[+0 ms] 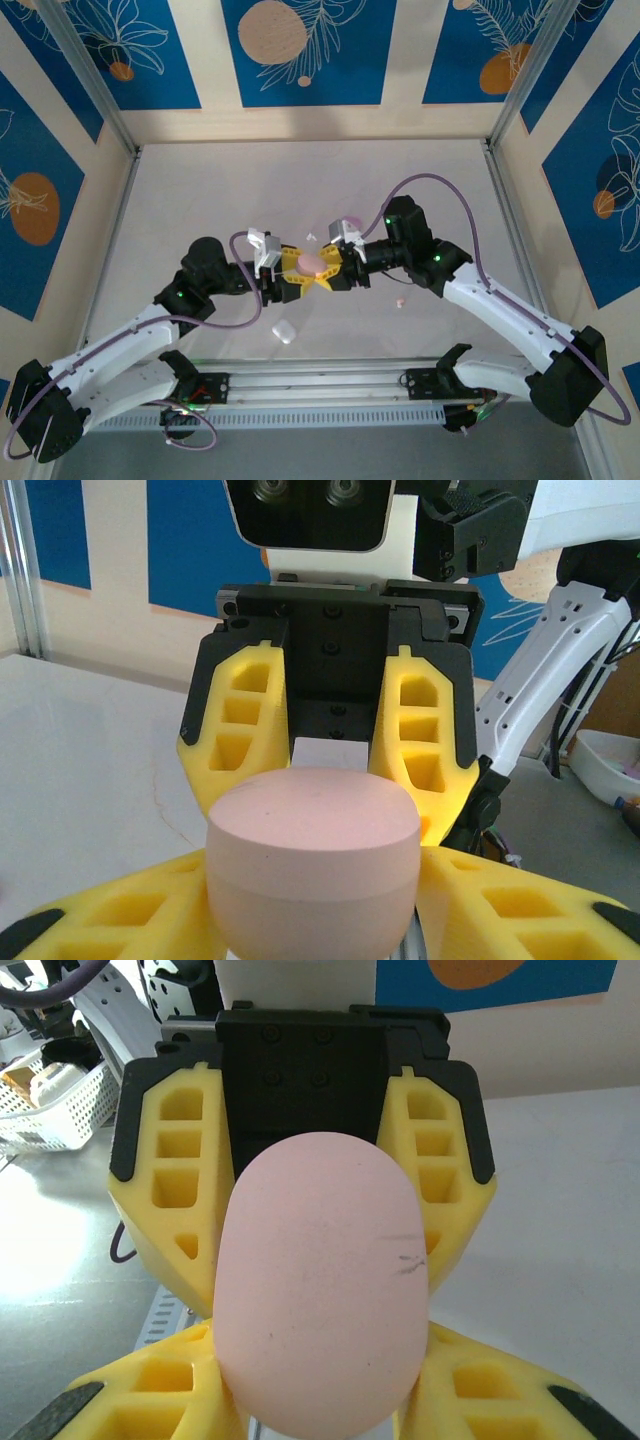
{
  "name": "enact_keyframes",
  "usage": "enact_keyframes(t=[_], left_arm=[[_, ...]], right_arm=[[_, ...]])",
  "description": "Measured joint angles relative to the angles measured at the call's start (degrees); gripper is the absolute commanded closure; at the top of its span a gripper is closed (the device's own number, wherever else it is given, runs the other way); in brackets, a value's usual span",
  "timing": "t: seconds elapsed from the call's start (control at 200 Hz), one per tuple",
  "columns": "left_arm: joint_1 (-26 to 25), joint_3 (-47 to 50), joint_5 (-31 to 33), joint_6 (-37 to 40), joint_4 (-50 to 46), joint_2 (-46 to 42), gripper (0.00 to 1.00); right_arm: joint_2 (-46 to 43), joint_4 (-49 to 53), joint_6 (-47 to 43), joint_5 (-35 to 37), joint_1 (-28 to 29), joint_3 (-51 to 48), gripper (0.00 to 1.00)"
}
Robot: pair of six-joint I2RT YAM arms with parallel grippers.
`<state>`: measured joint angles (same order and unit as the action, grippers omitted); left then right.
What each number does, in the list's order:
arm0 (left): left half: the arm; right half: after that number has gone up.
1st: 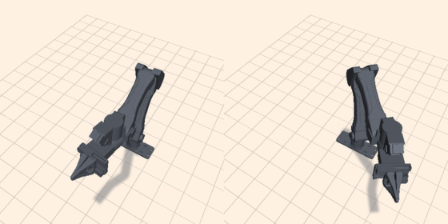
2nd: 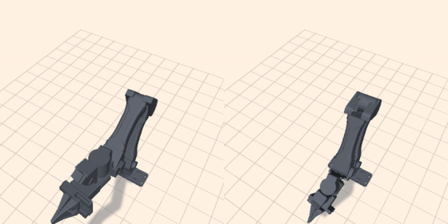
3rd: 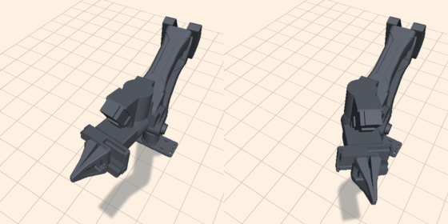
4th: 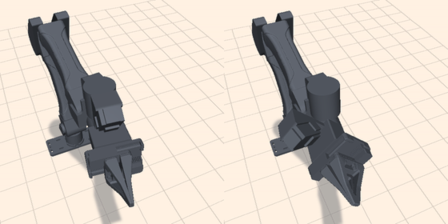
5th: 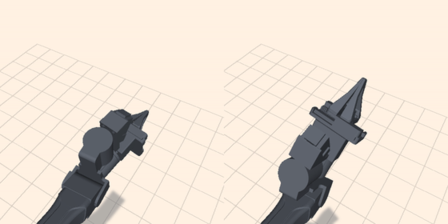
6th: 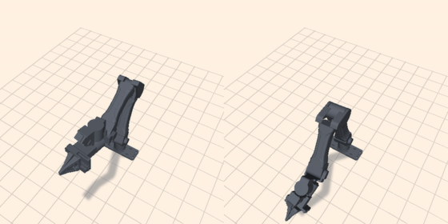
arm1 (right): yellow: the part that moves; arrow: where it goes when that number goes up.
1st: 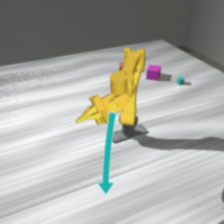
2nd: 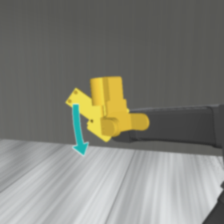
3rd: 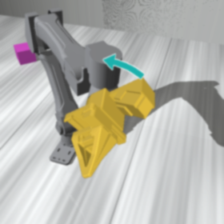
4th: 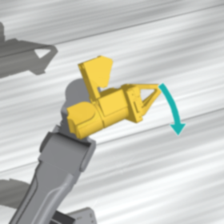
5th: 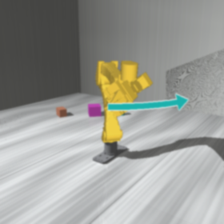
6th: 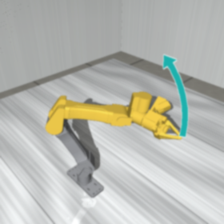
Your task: Insert the wireless bluetooth earbuds into the charging case
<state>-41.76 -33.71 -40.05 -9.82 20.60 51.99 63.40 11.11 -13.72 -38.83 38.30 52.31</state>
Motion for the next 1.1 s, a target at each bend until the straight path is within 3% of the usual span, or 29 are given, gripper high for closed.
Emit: enact_keyframes(t=[0.415,0.6,0.93,1.1], left_arm=[[0.02,-0.44,-0.44,-0.79,-0.02,0.33,0.53],[0.02,-0.44,-0.59,-1.27,-0.02,0.33,0.65],[0.17,-0.44,-0.81,-0.5,-0.94,0.31,0.73],[0.17,-0.44,0.24,-0.11,-1.53,0.22,0.74]], right_arm=[[-0.63,-0.52,-1.31,1.07,0.35,-0.39,0.72],[-1.05,-0.81,-1.79,1.18,0.46,-0.7,0.71],[-1.09,0.28,-1.01,2.01,0.72,-0.68,0.55],[-1.38,1.38,3.08,3.78,0.31,-0.57,0.53]])
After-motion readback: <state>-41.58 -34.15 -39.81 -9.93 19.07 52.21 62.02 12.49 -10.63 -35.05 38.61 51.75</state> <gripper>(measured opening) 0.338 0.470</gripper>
